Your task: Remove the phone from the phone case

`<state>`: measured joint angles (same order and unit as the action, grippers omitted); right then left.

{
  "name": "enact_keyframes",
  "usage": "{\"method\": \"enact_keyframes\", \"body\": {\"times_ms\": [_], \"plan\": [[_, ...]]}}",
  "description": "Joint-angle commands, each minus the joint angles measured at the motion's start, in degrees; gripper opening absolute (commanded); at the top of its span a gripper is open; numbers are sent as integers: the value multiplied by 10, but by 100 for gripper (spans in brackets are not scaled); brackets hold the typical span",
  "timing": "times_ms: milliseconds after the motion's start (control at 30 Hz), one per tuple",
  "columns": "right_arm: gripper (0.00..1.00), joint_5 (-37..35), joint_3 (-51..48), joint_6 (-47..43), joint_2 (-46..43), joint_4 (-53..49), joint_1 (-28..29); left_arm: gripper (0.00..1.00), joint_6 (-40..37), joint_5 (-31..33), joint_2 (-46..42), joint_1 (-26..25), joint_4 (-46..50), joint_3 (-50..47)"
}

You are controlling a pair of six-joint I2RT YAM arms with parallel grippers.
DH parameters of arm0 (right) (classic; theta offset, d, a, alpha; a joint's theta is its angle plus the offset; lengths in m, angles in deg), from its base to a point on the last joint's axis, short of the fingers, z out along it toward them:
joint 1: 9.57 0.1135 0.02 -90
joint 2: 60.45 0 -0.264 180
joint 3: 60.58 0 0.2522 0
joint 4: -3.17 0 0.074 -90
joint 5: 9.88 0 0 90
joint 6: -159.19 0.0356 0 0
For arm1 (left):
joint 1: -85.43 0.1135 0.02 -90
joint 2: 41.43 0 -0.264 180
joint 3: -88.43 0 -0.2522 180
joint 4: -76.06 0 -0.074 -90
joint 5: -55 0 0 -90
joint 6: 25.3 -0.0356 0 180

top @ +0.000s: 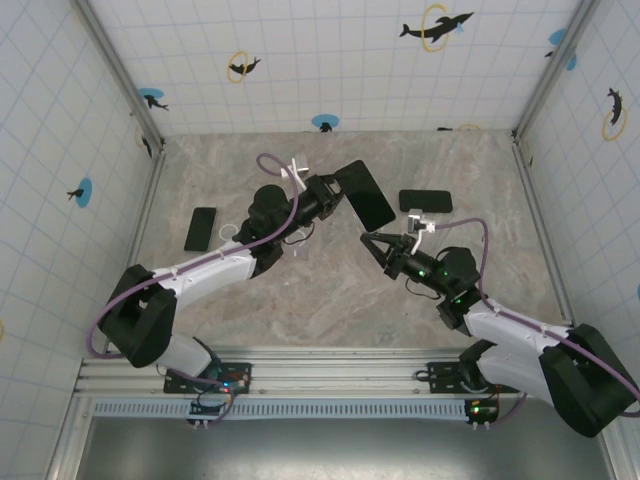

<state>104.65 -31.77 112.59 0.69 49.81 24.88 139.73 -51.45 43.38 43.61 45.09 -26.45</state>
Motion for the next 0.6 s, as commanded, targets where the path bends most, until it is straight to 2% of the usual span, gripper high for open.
{"method": "enact_keyframes", "body": {"times_ms": [0,100,200,267,367,467,567], "plan": [[2,-58,9,-31,11,-86,-23,0,31,-80,-18,-16,-49,41],[6,-43,20,-43,1,-96,-26,0,-7,-89,-21,-8,-16,41],[21,-8,31,-82,-20,-145,-34,0,-64,-108,-26,16,6,39],[32,28,40,-115,-36,-188,-46,0,-132,-126,-31,29,42,41],[48,116,61,-180,-55,-264,-67,0,-210,-176,-29,54,61,41],[54,174,107,-283,-66,-393,-88,0,-252,-257,-18,77,35,41],[55,213,133,-343,-71,-442,-107,0,-320,-323,-6,88,84,88]]}}
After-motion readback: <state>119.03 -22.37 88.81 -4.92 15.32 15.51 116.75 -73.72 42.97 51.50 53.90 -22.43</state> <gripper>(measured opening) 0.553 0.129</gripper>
